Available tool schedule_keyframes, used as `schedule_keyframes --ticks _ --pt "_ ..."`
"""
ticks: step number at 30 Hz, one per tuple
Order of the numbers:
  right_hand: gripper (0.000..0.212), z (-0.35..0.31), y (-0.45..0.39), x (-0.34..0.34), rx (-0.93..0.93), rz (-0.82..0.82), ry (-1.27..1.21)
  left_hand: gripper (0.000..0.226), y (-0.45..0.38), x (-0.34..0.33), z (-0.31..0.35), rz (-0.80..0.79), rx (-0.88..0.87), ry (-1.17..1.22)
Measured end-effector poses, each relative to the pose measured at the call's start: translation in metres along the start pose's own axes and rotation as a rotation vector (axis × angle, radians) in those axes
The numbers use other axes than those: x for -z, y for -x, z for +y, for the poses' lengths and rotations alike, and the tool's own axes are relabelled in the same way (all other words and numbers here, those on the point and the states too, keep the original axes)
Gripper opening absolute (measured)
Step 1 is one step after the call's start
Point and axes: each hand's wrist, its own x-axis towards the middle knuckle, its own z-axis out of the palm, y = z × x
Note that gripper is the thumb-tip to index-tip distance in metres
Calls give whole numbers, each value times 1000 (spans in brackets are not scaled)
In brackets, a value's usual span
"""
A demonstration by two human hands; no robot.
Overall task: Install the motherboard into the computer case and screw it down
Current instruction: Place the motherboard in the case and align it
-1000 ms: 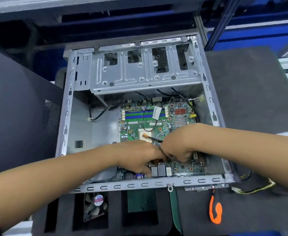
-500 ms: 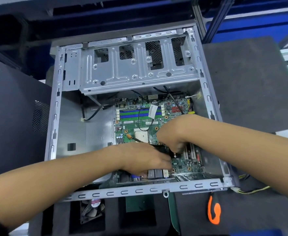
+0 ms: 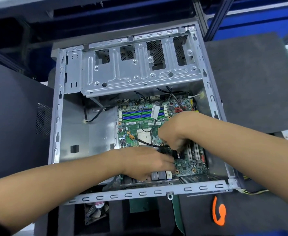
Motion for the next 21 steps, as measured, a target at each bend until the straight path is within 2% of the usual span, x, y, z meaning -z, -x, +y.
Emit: schedule_keyframes --ticks 3,8,11,15,18,21 --pt "5 -1 1 0 -4 6 -2 59 -3 5 1 -5 30 2" --pt "19 2 2 0 -32 83 -64 54 -2 0 3 28 60 31" --pt "20 2 1 0 -20 89 -104 48 -1 1 -2 -2 165 132" --pt "27 -1 0 -1 47 70 -125 31 8 10 -5 -29 217 281" --pt "17 -16 -2 -3 173 7 -186 19 22 20 -18 -159 406 392" --pt "22 -36 -4 -6 276 33 -179 20 32 25 -29 -361 504 393"
